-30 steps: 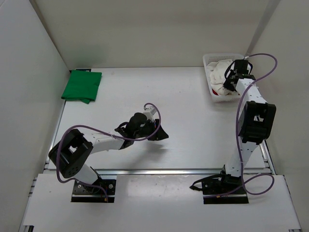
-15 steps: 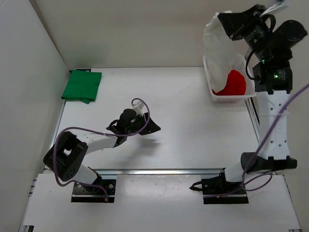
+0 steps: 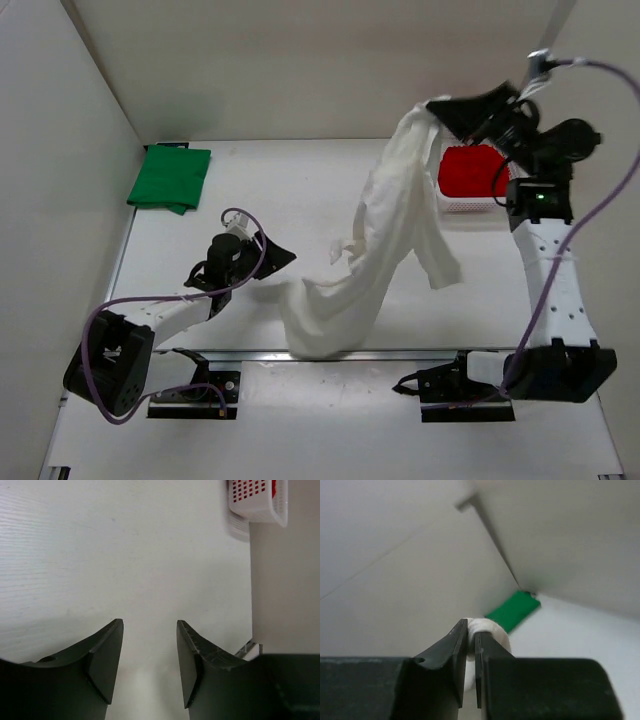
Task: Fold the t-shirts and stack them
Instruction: Move the tshirt to the center of the board, then flatten out the tshirt
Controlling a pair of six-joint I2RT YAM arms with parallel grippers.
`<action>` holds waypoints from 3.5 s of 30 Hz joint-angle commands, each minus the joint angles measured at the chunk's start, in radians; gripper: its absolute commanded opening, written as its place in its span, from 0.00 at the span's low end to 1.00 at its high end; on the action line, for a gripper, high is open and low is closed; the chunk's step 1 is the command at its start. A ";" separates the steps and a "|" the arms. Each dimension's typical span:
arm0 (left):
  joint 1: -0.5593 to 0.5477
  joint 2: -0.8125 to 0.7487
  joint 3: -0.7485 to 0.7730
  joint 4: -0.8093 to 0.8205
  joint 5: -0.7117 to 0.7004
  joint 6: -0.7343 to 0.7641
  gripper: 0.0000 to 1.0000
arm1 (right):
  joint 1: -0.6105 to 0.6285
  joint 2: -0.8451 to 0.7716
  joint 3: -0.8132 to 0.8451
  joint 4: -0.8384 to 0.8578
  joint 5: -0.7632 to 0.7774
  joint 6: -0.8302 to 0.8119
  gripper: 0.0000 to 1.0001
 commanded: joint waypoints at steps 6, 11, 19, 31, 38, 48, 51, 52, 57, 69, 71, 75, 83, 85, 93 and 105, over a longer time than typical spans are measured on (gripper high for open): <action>0.023 0.039 -0.013 -0.062 -0.007 0.062 0.56 | -0.043 0.160 -0.547 0.190 0.055 0.001 0.00; -0.065 0.001 0.062 -0.250 -0.156 0.203 0.59 | -0.016 0.214 -0.538 0.054 0.137 -0.101 0.00; -0.294 -0.021 0.139 -0.609 -0.239 0.400 0.67 | -0.005 0.146 -0.534 -0.047 0.248 -0.181 0.00; -0.375 0.090 0.137 -0.627 0.058 0.444 0.59 | 0.024 0.106 -0.571 -0.063 0.254 -0.200 0.00; -0.351 0.113 0.120 -0.582 0.019 0.406 0.06 | 0.041 0.082 -0.577 -0.122 0.321 -0.229 0.00; -0.172 0.166 0.344 -0.519 -0.204 0.372 0.03 | 0.023 0.020 -0.681 -0.350 0.693 -0.280 0.00; -0.164 0.242 0.395 -0.515 -0.253 0.378 0.28 | 0.001 0.010 -0.715 -0.360 0.722 -0.273 0.21; -0.150 0.252 0.421 -0.513 -0.248 0.375 0.39 | 0.014 0.000 -0.710 -0.369 0.754 -0.287 0.33; -0.107 0.179 0.380 -0.501 -0.253 0.366 0.60 | 0.184 -0.061 -0.606 -0.458 1.014 -0.425 0.48; 0.038 0.052 0.124 -0.525 -0.237 0.325 0.53 | 0.665 0.356 -0.402 -0.488 0.688 -0.692 0.00; 0.040 0.041 0.110 -0.527 -0.250 0.322 0.54 | 0.695 0.385 -0.394 -0.463 0.681 -0.694 0.01; 0.029 0.058 0.117 -0.541 -0.251 0.328 0.53 | 0.762 0.433 -0.400 -0.460 0.699 -0.700 0.10; -0.046 0.071 0.096 -0.591 -0.314 0.332 0.51 | 0.785 0.447 -0.465 -0.429 0.716 -0.645 0.27; -0.064 0.079 0.088 -0.585 -0.314 0.328 0.53 | 0.785 0.454 -0.476 -0.412 0.716 -0.643 0.29; -0.050 0.102 0.081 -0.541 -0.305 0.322 0.02 | 0.796 0.519 -0.457 -0.403 0.730 -0.661 0.37; 0.111 0.105 0.175 -0.481 -0.260 0.315 0.00 | 0.773 0.704 -0.256 -0.488 0.924 -0.590 0.00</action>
